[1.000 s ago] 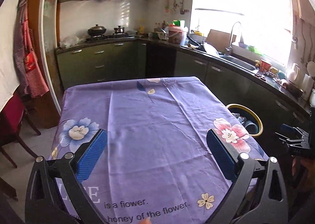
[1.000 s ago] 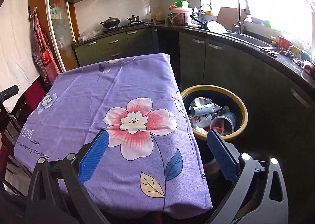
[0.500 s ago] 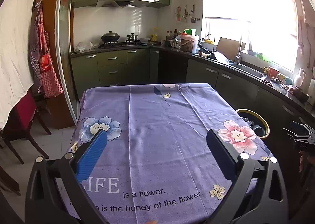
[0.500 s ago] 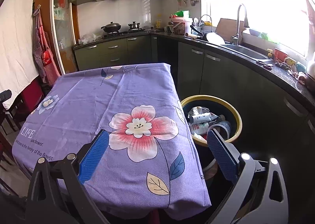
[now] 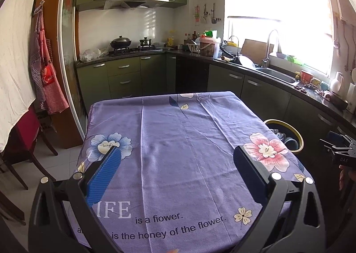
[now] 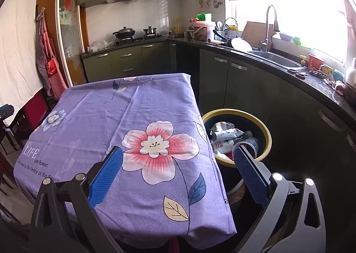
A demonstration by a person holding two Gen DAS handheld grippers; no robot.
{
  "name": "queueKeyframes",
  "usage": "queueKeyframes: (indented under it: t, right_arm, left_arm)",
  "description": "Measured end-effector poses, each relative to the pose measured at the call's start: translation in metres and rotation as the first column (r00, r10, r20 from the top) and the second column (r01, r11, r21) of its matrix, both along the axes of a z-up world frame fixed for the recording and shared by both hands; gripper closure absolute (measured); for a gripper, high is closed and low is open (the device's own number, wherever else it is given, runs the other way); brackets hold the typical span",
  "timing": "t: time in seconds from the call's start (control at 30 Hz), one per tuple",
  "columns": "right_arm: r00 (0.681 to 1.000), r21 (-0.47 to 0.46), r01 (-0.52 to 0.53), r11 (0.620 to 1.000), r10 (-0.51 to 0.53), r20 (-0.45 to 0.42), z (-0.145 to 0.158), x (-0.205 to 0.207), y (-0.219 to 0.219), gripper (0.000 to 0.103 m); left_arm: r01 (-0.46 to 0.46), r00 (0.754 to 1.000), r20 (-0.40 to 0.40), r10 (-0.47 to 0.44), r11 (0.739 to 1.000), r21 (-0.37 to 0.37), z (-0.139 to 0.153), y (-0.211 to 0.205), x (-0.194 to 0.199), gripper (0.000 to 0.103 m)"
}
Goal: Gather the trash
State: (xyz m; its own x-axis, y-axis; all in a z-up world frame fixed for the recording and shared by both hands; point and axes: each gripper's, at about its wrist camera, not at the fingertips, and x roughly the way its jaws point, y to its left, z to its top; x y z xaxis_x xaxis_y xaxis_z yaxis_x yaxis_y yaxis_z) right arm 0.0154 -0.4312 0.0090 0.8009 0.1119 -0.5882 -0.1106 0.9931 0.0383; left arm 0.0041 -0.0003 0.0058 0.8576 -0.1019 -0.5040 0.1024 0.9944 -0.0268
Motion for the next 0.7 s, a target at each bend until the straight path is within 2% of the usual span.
queueKeyframes:
  t: [0.7]
  right_arm:
    - [1.0, 0.001, -0.002, 1.0, 0.002, 0.003, 0.0002, 0.0001, 0.0005, 0.005]
  left_arm:
    - [0.015, 1.0, -0.008, -0.015, 1.0, 0.013, -0.0042, -0.0058, -0.0021, 0.007]
